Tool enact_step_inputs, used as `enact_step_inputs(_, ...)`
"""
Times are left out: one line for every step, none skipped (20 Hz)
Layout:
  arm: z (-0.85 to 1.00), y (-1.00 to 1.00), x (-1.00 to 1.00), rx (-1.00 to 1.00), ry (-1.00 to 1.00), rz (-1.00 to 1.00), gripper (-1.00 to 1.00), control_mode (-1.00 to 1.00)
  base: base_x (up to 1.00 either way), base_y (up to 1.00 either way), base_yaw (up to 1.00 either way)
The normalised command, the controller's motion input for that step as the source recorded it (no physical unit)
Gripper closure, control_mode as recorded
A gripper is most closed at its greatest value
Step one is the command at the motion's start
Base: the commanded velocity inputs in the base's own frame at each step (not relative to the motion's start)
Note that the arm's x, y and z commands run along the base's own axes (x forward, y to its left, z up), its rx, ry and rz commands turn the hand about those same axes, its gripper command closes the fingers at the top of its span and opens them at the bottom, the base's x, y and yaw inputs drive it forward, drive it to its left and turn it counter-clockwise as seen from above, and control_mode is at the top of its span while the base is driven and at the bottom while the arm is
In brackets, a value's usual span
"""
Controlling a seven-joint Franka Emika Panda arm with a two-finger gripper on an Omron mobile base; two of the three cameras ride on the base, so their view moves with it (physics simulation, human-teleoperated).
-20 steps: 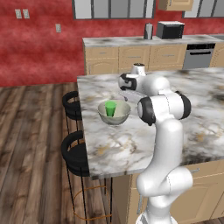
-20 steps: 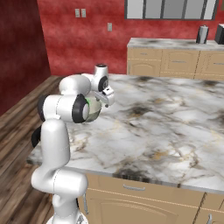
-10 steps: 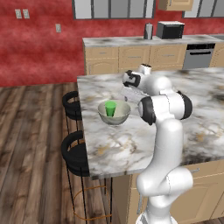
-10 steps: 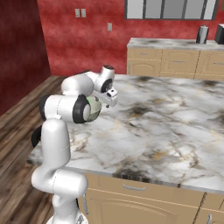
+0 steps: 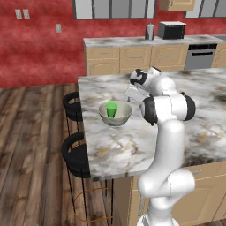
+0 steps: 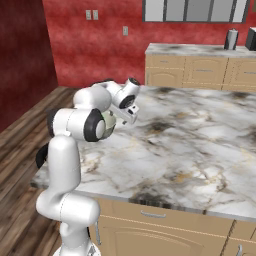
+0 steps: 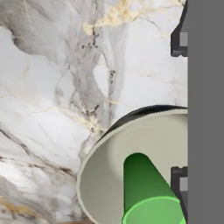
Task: Place the cup inside the bowl on the dining table and move the bowl to any counter.
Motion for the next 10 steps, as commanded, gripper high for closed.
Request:
enact_step_inputs(0.0,0.0,0.0,0.06,0.0,0.15,-1.0,-1.0,0.0,0.0,0.0)
enact_step_inputs(0.0,0.0,0.0,0.06,0.0,0.15,-1.0,-1.0,0.0,0.0,0.0)
enact_step_inputs(0.0,0.0,0.0,0.05,0.0,0.14,-1.0,-1.0,0.0,0.0,0.0)
enact_step_inputs(0.0,0.0,0.0,0.04,0.0,0.14,-1.0,-1.0,0.0,0.0,0.0)
enact_step_inputs(0.0,0.0,0.0,0.03,0.0,0.13,-1.0,-1.0,0.0,0.0,0.0)
enact_step_inputs(0.0,0.03,0.0,0.01,0.0,0.12,-1.0,-1.0,0.0,0.0,0.0)
enact_step_inputs(0.0,0.07,0.0,0.0,0.0,0.12,-1.0,-1.0,0.0,0.0,0.0)
enact_step_inputs(0.0,0.13,0.0,0.0,0.0,0.11,-1.0,-1.0,0.0,0.0,0.0)
enact_step_inputs(-0.04,0.15,0.0,0.0,0.0,0.11,-1.0,-1.0,0.0,0.0,0.0)
enact_step_inputs(-0.05,0.16,0.0,0.0,0.0,0.11,-1.0,-1.0,0.0,0.0,0.0)
